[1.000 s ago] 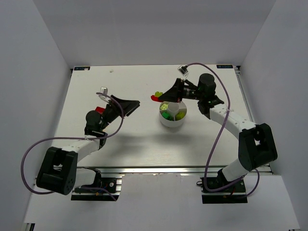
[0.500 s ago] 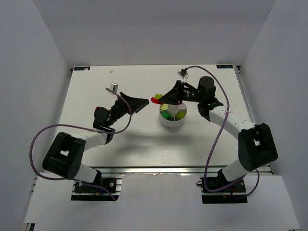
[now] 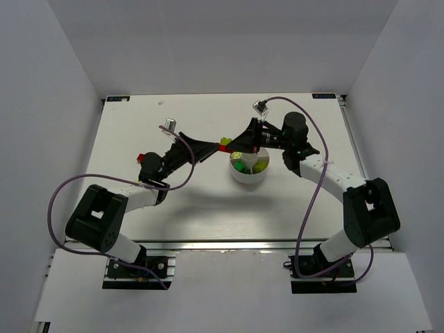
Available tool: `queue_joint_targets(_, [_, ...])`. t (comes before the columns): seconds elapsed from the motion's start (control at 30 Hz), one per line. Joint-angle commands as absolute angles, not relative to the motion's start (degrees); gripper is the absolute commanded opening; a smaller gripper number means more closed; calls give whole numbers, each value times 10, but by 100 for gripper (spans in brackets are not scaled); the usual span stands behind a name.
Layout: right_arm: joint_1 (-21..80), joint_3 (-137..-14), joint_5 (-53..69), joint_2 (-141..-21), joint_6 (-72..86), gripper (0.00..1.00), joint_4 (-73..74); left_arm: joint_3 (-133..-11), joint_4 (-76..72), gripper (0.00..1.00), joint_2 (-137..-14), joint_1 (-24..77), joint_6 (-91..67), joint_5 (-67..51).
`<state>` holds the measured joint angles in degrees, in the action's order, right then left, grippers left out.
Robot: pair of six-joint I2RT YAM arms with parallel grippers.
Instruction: Sort the legos into containers by color
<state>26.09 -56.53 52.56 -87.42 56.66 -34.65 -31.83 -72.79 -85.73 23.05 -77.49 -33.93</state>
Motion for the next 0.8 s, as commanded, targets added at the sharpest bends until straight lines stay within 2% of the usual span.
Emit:
queue_joint_targets(0.0, [265,-579,518,-867,571,0,-379,-333,-760,62,-860,236,-781,-351])
queue_joint_targets(0.23, [266,-580,516,-870,571,0,-379,-339,-775,54,-875,241,-794,-358])
queue_joint_targets(0.33, [265,-581,514,-871,571,0,-374,-341,-794,41,-884,242,-805,-365])
queue_joint_targets(0.37, [265,-581,513,-871,571,4,-374,-343,-808,36,-890,242,-809,-367])
queue_joint_targets(0.4, [265,-581,514,-870,569,9,-371,-345,-814,23,-894,242,-813,-371])
queue_joint_targets(0.43, [265,-582,514,-870,567,27,-368,-347,-818,18,-897,242,-819,-374])
queue_joint_targets(0.5, [265,-588,510,-869,556,50,-338,-352,-824,3,-904,242,-824,-388])
queue_joint_targets(0.53, [265,-596,507,-867,535,69,-323,-352,-827,0,-904,242,-824,-392])
queue_joint_targets(0.63, [265,-602,504,-861,509,88,-295,-350,-812,0,-895,242,-810,-404])
queue_joint_targets(0.77, [261,-602,508,-860,491,89,-290,-346,-743,0,-870,242,-772,-417])
